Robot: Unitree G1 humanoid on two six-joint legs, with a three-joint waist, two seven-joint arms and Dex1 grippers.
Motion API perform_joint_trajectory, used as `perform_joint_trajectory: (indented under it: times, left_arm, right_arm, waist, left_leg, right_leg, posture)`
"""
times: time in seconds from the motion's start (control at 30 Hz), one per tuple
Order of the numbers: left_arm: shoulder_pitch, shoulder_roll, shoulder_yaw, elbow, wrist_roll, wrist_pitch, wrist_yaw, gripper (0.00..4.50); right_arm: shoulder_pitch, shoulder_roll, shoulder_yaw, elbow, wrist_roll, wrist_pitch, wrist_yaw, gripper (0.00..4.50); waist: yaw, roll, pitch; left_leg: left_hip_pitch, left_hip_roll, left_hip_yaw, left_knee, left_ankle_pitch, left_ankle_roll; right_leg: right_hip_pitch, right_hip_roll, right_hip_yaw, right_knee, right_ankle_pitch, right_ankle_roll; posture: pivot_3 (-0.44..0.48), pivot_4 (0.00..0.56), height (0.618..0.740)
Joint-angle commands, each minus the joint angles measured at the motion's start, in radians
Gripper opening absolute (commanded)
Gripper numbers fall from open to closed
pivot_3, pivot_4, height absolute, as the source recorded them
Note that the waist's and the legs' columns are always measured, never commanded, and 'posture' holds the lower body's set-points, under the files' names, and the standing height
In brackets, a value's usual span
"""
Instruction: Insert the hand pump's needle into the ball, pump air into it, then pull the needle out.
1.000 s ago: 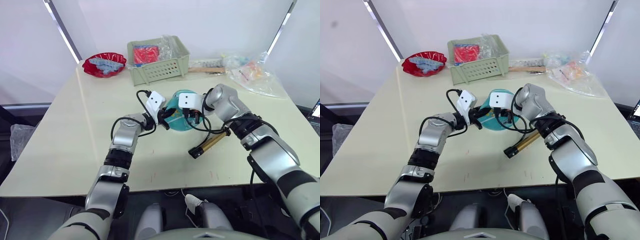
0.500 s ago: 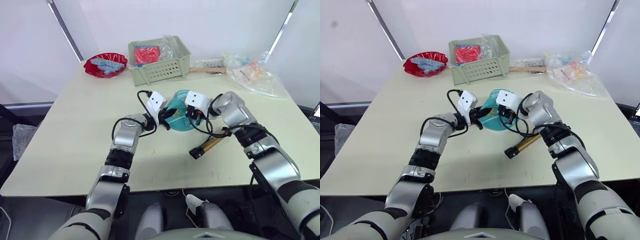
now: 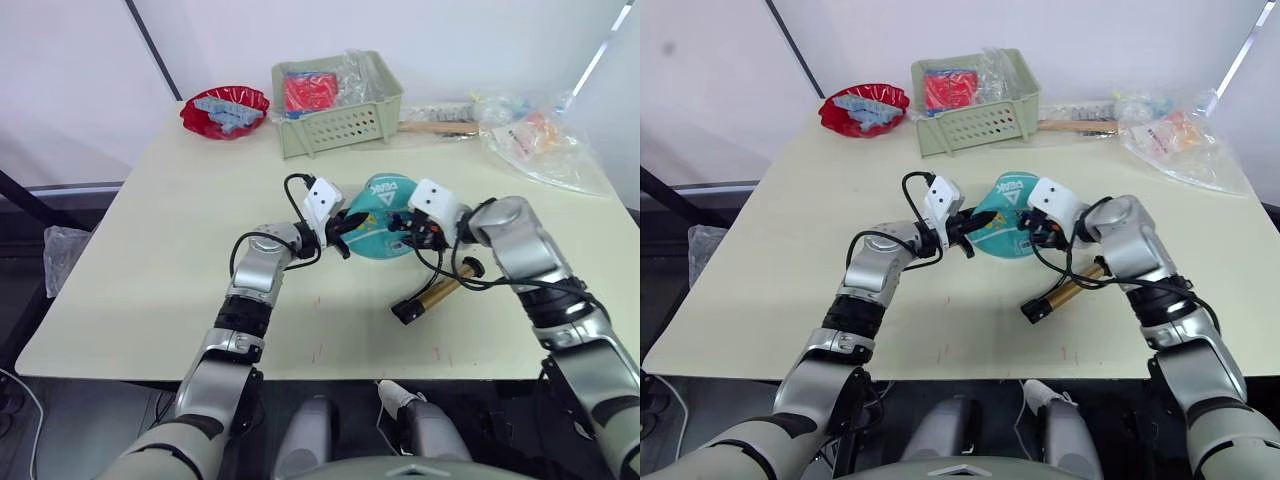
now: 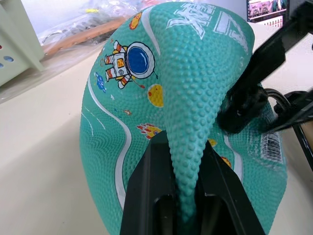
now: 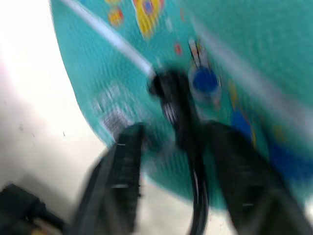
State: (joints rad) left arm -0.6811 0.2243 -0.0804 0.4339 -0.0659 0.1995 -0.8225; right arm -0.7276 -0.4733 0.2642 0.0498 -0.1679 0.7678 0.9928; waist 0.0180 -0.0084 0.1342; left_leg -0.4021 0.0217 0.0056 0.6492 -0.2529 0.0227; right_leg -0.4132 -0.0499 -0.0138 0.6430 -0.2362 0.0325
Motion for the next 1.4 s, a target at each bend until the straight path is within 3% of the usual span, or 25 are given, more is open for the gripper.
perform_joint_trajectory:
  times: [0.03, 0.2, 0.53, 0.6, 1.0, 1.2, 1.3, 1.4]
  left_arm:
    - [0.02, -0.016, -0.055, 0.03, 0.001, 0.006, -0.032, 0.0]
    - [0.008, -0.019, -0.058, 0.047, -0.001, -0.004, -0.031, 0.0]
    - [-0.008, -0.009, -0.068, 0.046, -0.001, -0.021, -0.043, 0.0]
    - [-0.007, -0.006, -0.073, 0.038, -0.003, -0.019, -0.044, 0.0]
    - [-0.022, 0.006, -0.088, 0.032, -0.005, -0.021, -0.052, 0.0]
    - [-0.042, 0.005, -0.079, 0.035, -0.02, -0.015, -0.058, 0.0]
    - [-0.054, 0.004, -0.071, 0.031, -0.03, -0.009, -0.064, 1.27]
    - [-0.06, 0.007, -0.063, 0.026, -0.031, -0.008, -0.07, 2.81]
  right_arm:
    - [0.027, -0.086, -0.115, -0.14, 0.066, 0.045, -0.001, 3.92]
    - [0.127, -0.11, -0.297, -0.305, 0.256, 0.07, 0.014, 3.92]
    - [0.552, -0.082, -0.647, -0.515, 0.481, -0.075, -0.055, 3.92]
    - [0.642, -0.084, -0.703, -0.52, 0.503, -0.143, -0.053, 4.46]
    - [0.928, -0.134, -0.952, -0.419, 0.77, -0.385, 0.17, 4.48]
    - [1.001, -0.111, -0.996, -0.387, 0.821, -0.524, 0.203, 4.48]
    - [1.016, -0.098, -1.0, -0.38, 0.853, -0.573, 0.209, 4.5]
    - [1.034, -0.086, -0.996, -0.378, 0.87, -0.618, 0.206, 4.5]
  waist:
    - [0.004, 0.0, 0.004]
    - [0.005, 0.001, 0.008]
    - [0.015, 0.0, 0.009]
    - [0.015, 0.0, 0.009]
    - [0.01, -0.001, 0.01]
    - [0.012, -0.002, 0.011]
    - [0.013, -0.002, 0.011]
    - [0.013, -0.002, 0.011]
  left_leg:
    - [-0.001, -0.001, -0.001, 0.0, 0.0, 0.0]
    - [-0.005, -0.003, -0.01, 0.002, 0.0, 0.0]
    - [-0.01, -0.004, -0.014, 0.005, 0.0, 0.0]
    - [-0.01, -0.004, -0.014, 0.005, 0.0, 0.0]
    - [-0.008, -0.004, -0.013, 0.006, 0.0, 0.0]
    - [-0.007, -0.004, -0.013, 0.006, 0.0, 0.0]
    - [-0.007, -0.004, -0.013, 0.006, 0.0, 0.0]
    - [-0.006, -0.004, -0.013, 0.007, 0.0, 0.0]
  right_leg:
    - [0.0, -0.001, -0.001, 0.0, 0.0, 0.001]
    - [0.001, -0.002, -0.008, -0.001, 0.0, 0.002]
    - [0.001, -0.003, -0.015, -0.002, 0.0, 0.002]
    - [0.001, -0.003, -0.016, -0.002, 0.0, 0.002]
    - [0.003, -0.003, -0.015, -0.001, 0.0, 0.002]
    - [0.003, -0.003, -0.014, -0.001, 0.0, 0.002]
    - [0.003, -0.003, -0.014, 0.0, 0.0, 0.002]
    - [0.004, -0.003, -0.014, 0.0, 0.0, 0.002]
  posture:
    - [0.0, 0.15, 0.738]
    - [0.0, 0.15, 0.738]
    - [0.0, 0.15, 0.738]
    - [0.0, 0.15, 0.738]
    - [0.0, 0.15, 0.738]
    - [0.0, 0.15, 0.738]
    - [0.0, 0.15, 0.738]
    - [0.0, 0.15, 0.738]
